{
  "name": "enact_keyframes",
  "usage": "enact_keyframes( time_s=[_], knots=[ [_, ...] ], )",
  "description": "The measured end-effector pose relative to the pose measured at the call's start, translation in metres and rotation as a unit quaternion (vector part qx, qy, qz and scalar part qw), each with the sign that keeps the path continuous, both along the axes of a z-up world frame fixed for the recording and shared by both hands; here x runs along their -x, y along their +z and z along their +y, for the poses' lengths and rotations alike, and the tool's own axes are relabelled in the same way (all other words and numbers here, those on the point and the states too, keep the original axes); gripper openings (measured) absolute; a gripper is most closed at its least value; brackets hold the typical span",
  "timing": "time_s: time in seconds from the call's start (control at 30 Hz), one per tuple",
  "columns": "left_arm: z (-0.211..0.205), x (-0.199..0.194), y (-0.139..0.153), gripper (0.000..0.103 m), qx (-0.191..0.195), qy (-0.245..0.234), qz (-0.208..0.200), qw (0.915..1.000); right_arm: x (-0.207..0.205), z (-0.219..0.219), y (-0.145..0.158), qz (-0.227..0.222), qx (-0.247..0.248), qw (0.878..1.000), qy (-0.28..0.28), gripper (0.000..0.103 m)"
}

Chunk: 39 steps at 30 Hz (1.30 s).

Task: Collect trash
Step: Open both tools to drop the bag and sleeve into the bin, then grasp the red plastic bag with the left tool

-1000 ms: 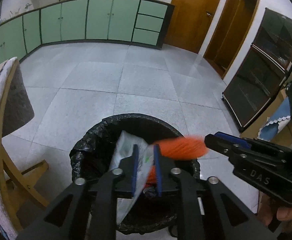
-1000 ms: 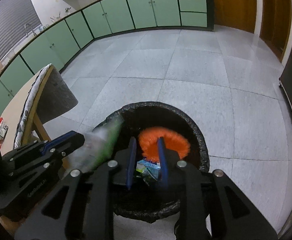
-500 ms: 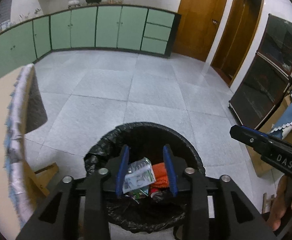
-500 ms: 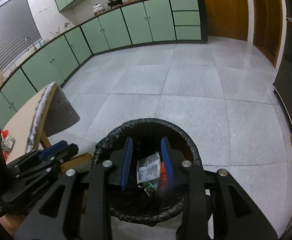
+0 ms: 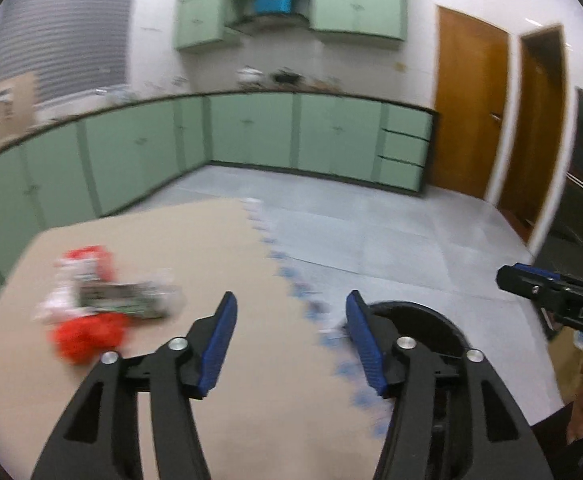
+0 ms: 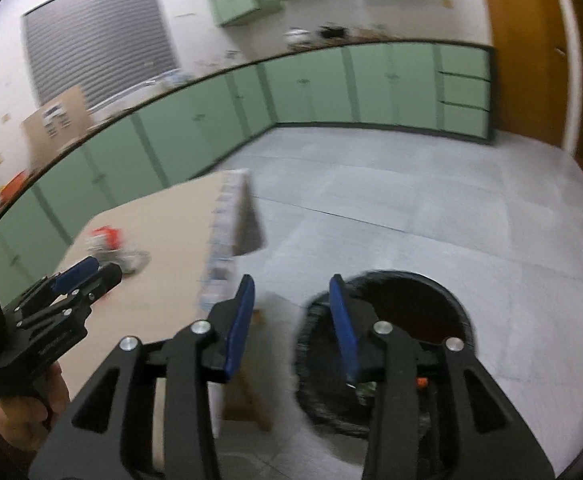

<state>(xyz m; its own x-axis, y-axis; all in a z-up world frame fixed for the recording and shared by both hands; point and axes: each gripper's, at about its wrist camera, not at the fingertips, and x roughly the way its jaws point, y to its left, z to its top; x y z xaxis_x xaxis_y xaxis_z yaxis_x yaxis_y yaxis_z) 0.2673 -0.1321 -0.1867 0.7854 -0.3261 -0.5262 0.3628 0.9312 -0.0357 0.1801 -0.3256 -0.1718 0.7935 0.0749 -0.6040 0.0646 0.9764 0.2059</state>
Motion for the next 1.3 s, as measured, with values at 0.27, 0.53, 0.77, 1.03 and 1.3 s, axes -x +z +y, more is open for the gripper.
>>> enact_keyframes(
  time_s=[0.27,0.53,0.77,1.03,1.3],
  knots=[
    [0.111,0.017,0.014,0.070,-0.015,0.102,-0.047,0.9936,-0.028,0.091,0.018,-0.017,0.020,0.995,0.094,0.054],
    [0.152,-0.005,-0.002,0.070,-0.005,0.122,-0.041,0.9916,-0.075,0.147,0.007,-0.013,0.030,0.990,0.139,0.054],
    [0.161,-0.036,-0.040,0.070,-0.005,0.126,-0.009,0.9919,-0.119,0.179,-0.019,-0.007,0.033,0.988,0.153,0.054],
    [0.163,-0.066,-0.065,0.068,-0.011,0.112,0.037,0.9929,-0.134,0.192,-0.034,0.001,0.033,0.987,0.156,0.054],
    [0.166,-0.078,-0.075,0.058,-0.004,0.117,0.059,0.9914,-0.141,0.195,-0.042,0.016,0.045,0.987,0.153,0.054]
  ],
)
